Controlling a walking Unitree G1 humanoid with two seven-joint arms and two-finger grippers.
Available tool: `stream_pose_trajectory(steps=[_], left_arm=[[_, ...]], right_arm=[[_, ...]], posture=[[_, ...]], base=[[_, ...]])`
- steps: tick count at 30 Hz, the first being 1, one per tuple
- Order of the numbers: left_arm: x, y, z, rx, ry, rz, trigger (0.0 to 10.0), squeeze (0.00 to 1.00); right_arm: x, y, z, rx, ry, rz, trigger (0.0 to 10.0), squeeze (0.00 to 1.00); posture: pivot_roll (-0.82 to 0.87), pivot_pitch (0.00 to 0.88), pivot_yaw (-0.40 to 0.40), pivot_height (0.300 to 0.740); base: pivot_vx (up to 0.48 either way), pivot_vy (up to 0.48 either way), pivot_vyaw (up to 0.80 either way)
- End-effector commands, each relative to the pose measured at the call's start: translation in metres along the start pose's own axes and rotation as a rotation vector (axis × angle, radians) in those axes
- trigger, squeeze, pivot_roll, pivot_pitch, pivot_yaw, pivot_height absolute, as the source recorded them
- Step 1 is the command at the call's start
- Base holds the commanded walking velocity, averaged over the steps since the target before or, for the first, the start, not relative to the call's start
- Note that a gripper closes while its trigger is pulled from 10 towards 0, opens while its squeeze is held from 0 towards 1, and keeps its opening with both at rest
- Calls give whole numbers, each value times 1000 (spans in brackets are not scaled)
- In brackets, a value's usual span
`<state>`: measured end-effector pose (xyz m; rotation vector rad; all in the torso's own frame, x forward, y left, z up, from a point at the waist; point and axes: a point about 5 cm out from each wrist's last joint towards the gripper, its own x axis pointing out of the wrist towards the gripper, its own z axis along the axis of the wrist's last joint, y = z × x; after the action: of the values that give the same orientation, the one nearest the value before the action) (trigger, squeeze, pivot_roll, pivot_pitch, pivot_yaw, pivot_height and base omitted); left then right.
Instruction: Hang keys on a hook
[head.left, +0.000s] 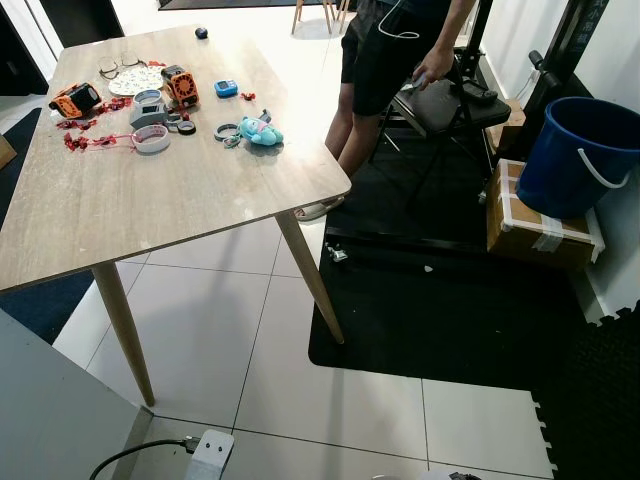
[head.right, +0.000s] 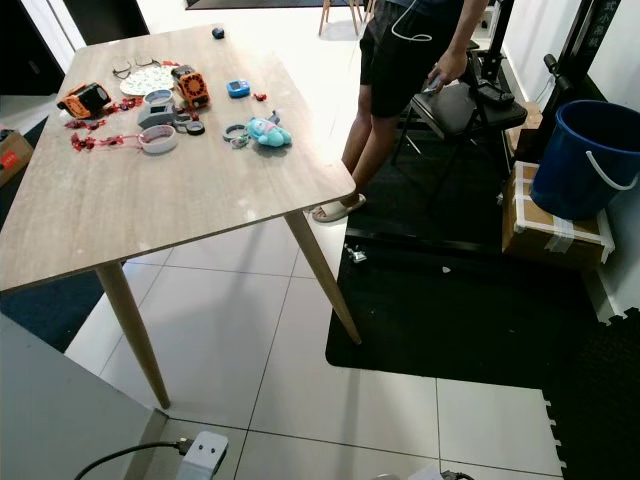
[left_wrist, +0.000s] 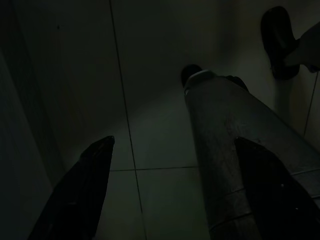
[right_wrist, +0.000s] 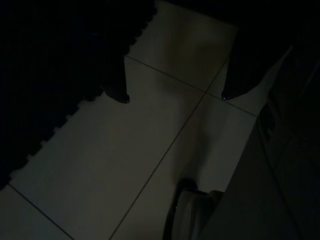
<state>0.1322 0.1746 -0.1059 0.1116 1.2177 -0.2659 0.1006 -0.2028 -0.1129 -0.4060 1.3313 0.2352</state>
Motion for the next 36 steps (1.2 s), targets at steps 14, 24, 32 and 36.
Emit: stream_pose_trajectory(steps=[14,24,32,36], left_arm=[[-1,-1,-17,8,67,-21,10000,0],[-1,-1,-17,7,71,-25,10000,0],[-1,0,-17,-7,60,-10,10000,0],[-2,0,-16,3,56,-28,10000,0]], right_arm=[[1,8,4,-10,-19,18,10000,0],[1,8,4,-10,-19,17,10000,0],[1,9,5,-9,-21,20,10000,0],[1,9,5,-5,-22,21,10000,0]], posture=[[-132,75,105,740],[-133,79,105,740],[-131,80,109,740],[-132,82,112,740]], base=[[312,0,0],[379,0,0],[189,0,0],[0,0,0]])
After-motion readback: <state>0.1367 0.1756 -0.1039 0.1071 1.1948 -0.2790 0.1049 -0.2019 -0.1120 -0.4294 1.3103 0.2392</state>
